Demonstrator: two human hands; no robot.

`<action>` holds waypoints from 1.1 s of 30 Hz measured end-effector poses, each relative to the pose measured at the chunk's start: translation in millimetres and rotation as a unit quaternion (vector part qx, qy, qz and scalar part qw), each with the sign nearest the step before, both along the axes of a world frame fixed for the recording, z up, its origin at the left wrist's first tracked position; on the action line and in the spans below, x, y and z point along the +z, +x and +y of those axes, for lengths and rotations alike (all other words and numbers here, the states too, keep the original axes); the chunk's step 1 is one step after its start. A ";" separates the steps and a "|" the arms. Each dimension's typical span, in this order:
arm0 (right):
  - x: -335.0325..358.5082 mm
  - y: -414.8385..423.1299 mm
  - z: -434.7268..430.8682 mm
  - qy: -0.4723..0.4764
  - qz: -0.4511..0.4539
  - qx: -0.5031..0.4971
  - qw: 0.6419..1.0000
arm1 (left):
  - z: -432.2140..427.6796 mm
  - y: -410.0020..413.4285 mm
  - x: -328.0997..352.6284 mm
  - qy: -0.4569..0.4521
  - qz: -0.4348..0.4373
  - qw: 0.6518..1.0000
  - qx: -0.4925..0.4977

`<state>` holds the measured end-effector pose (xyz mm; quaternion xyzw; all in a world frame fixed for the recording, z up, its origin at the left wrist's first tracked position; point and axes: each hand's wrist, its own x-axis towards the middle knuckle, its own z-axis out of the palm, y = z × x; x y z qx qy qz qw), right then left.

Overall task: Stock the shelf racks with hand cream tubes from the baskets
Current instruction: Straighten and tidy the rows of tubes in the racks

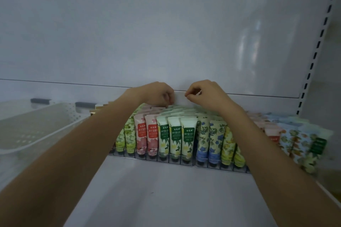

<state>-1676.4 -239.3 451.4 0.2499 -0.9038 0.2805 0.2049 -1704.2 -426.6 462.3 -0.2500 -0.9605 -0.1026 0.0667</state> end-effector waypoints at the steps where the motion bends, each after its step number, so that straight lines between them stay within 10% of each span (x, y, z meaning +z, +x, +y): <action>1: -1.9 -1.3 2.9 -0.015 -0.001 0.001 1.000 | -0.2 -1.2 -0.8 0.001 0.005 1.000 -0.001; 33: -8.7 -4.6 9.0 -0.007 -0.011 0.007 1.000 | -20.8 17.0 -12.2 0.000 0.034 0.995 0.097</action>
